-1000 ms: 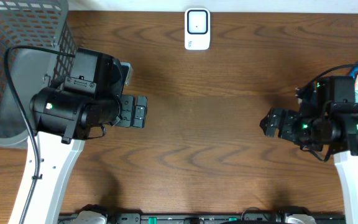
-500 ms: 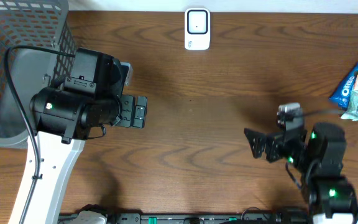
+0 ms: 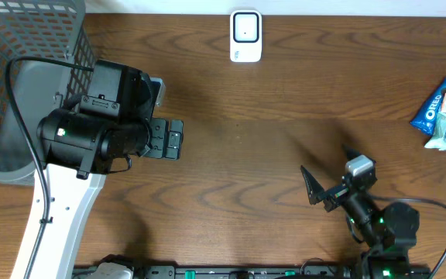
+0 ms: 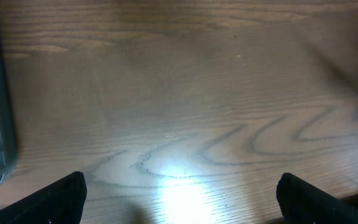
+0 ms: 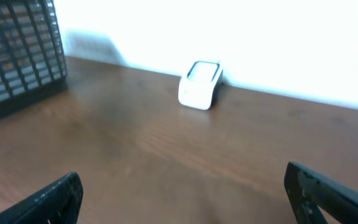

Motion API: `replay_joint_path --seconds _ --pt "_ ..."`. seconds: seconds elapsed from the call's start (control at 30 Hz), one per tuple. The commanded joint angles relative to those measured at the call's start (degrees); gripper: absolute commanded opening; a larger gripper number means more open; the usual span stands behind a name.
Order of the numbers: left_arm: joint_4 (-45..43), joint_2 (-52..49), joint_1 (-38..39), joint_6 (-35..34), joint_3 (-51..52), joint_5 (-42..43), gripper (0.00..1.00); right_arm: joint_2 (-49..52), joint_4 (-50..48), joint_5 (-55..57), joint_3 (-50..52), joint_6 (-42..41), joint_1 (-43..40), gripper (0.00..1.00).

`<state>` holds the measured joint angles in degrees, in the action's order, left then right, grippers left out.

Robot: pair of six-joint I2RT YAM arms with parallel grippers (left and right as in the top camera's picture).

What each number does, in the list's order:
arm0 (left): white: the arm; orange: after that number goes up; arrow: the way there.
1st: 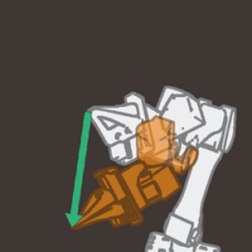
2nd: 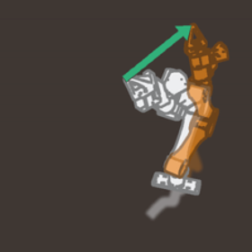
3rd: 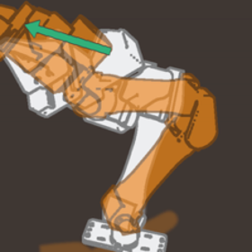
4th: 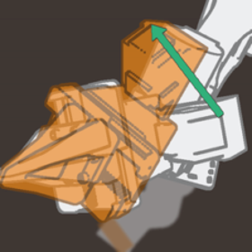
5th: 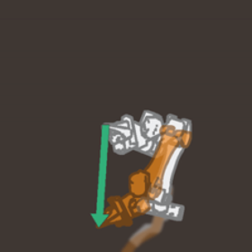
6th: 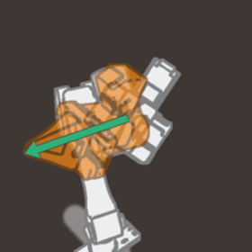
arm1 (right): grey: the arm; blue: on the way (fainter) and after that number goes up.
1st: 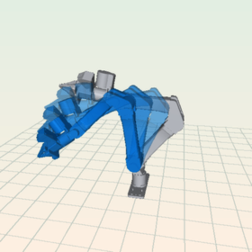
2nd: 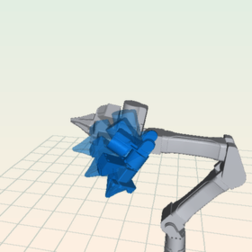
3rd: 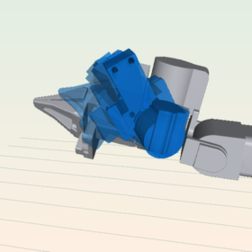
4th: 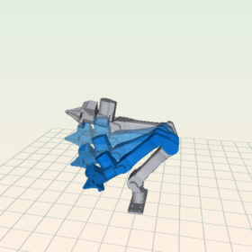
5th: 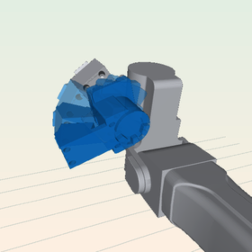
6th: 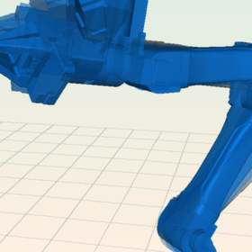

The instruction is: Scan the item barcode

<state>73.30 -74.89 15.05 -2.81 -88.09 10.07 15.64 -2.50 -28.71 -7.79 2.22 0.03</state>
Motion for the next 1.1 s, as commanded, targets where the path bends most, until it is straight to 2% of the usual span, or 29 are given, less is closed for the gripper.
replay_joint_path --seconds 0.0,0.1,0.33,0.6,0.9,1.07 --pt "0.20 -0.13 -0.31 -0.07 -0.52 -0.70 0.98 -2.67 -5.22 0.35 4.04 -0.44 0.44 0.99" --pt "0.20 -0.13 -0.31 -0.07 -0.52 -0.70 0.98 -4.98 -11.04 1.22 7.54 -0.48 0.44 0.99" --pt "0.20 -0.13 -0.31 -0.07 -0.52 -0.70 0.98 -8.68 -10.27 6.23 7.50 -1.33 0.44 0.99" --pt "0.20 -0.13 -0.31 -0.07 -0.52 -0.70 0.98 -15.52 -0.57 13.62 7.50 -3.19 0.42 0.99" --pt "0.20 -0.13 -0.31 -0.07 -0.52 -0.70 0.98 -15.34 6.56 23.37 7.50 -5.44 0.33 0.99" --pt "0.20 -0.13 -0.31 -0.07 -0.52 -0.70 0.98 -15.34 6.97 26.73 7.48 -4.68 -0.17 0.99"
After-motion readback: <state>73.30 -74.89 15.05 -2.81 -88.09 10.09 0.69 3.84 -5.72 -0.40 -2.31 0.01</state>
